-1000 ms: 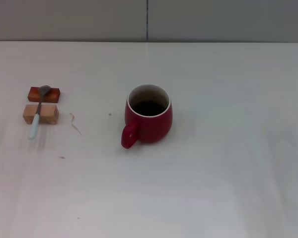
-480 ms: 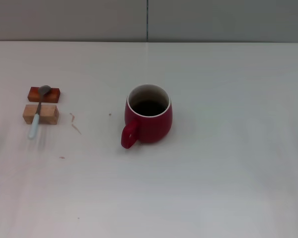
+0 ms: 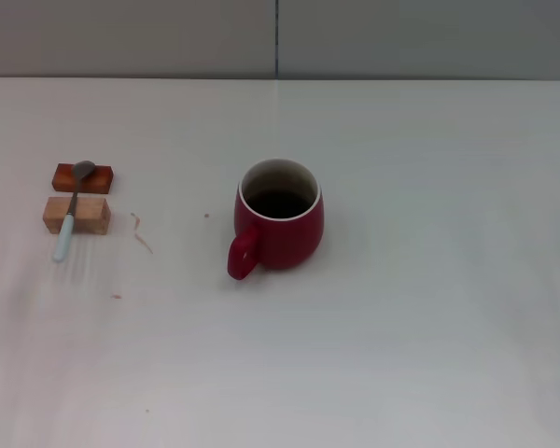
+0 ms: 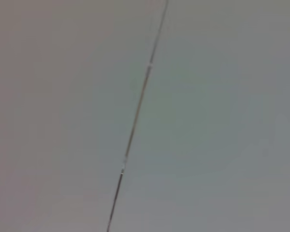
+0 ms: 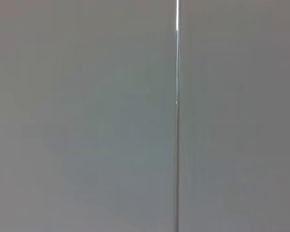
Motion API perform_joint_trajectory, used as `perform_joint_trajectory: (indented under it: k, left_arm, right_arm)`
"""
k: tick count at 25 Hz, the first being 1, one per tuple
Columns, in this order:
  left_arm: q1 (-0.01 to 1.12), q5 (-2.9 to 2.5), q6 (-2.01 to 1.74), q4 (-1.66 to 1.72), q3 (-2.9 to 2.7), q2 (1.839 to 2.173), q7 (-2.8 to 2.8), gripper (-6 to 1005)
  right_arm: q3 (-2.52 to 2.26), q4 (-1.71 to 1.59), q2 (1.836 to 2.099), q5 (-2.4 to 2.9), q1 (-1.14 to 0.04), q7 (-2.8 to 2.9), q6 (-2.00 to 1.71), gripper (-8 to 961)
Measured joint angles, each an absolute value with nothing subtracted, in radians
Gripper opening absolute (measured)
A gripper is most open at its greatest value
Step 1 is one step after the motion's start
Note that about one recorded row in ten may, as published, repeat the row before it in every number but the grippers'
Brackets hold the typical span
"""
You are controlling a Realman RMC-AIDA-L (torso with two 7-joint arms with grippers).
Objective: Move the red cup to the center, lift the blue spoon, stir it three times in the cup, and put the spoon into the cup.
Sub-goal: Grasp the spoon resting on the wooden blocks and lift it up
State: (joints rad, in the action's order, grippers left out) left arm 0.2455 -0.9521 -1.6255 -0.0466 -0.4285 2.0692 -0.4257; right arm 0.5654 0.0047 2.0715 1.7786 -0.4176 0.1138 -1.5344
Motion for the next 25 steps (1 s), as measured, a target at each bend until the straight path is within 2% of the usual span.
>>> perform_joint_trajectory:
  k: [4,11,14,25]
  left_arm:
    - [0.239,-0.955,-1.680,-0.151,-0.445,2.069,-0.256,814]
    - [0.236,-0.955,-1.697,-0.313,-0.447,2.069,-0.046,813]
    - [0.244,-0.955,-1.690,-0.420,-0.447,2.069,0.071,812]
    - [0.245,-0.956,-1.675,-0.587,-0.457,2.065,0.160,809]
  right_arm:
    - [0.566,-0.032,2.068,1.778,-0.463,0.113,-1.495,765]
    - [0.561,-0.089,2.063,1.778,-0.523,0.113,-1.442,761]
    - [0.558,-0.097,2.052,1.778,-0.547,0.112,-1.388,761]
    - [0.566,-0.102,2.041,1.778,-0.568,0.101,-1.328,761]
